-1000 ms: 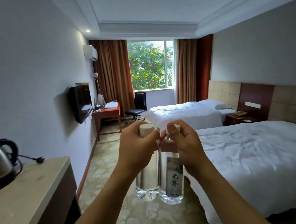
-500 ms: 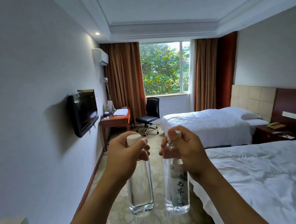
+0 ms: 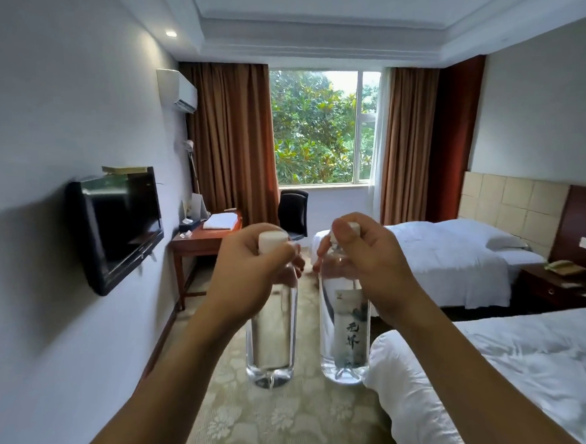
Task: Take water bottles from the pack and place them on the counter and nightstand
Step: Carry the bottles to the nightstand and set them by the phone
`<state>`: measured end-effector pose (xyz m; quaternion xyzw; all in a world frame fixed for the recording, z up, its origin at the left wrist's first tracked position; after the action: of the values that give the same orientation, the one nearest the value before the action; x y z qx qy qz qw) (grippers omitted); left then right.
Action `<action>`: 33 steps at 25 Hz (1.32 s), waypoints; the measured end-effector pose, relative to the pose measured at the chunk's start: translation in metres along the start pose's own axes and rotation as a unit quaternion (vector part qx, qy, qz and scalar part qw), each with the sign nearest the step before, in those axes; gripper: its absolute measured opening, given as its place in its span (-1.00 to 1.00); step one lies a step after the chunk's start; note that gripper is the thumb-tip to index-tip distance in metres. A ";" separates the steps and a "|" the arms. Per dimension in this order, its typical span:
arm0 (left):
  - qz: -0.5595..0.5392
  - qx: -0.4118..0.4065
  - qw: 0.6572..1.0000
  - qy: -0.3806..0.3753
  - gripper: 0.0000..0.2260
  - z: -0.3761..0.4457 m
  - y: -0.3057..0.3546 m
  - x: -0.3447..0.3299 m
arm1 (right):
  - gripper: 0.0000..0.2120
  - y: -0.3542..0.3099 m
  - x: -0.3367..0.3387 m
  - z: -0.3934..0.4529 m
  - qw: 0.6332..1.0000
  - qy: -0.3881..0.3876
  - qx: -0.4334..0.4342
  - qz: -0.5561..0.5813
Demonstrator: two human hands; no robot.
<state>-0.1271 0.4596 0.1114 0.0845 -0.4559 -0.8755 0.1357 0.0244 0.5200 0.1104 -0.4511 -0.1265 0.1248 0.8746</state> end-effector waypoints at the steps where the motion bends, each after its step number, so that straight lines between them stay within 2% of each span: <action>1: -0.008 0.001 1.000 0.005 -0.89 0.026 -0.013 -0.003 | -0.73 0.014 0.006 0.023 1.000 0.009 0.000 -0.004; 9: -0.035 0.003 0.999 -0.015 -0.90 0.221 -0.173 -0.048 | -0.67 0.180 0.058 0.207 0.998 0.043 -0.025 0.036; 16: 0.008 -0.005 1.000 0.026 -0.91 0.408 -0.293 -0.081 | -0.69 0.310 0.102 0.403 0.998 0.019 -0.020 0.049; 22: -0.028 0.002 0.998 0.054 -0.86 0.546 -0.383 -0.073 | -0.66 0.407 0.115 0.545 0.999 0.018 -0.028 0.035; 28: -0.065 -0.009 0.998 -0.004 -0.82 0.697 -0.514 -0.093 | -0.67 0.521 0.131 0.670 0.997 0.067 -0.027 -0.029; 33: -0.127 0.022 0.981 -0.146 -0.91 0.834 -0.605 -0.174 | -0.66 0.587 0.192 0.761 0.976 0.179 -0.050 -0.113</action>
<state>-0.2856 1.4925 0.0947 0.0159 -0.4759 -0.8781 -0.0463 -0.1110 1.4896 0.0766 -0.4922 -0.0245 -0.0643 0.8678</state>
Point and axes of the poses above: each hand's wrist, its own z-axis towards the middle knuckle, its own x-axis out of the back of the hand, y = z × x, the point moved 9 cm from there along z, towards the middle knuckle, and after that the axes turned 6 degrees about -z, right-handed, at the moved point
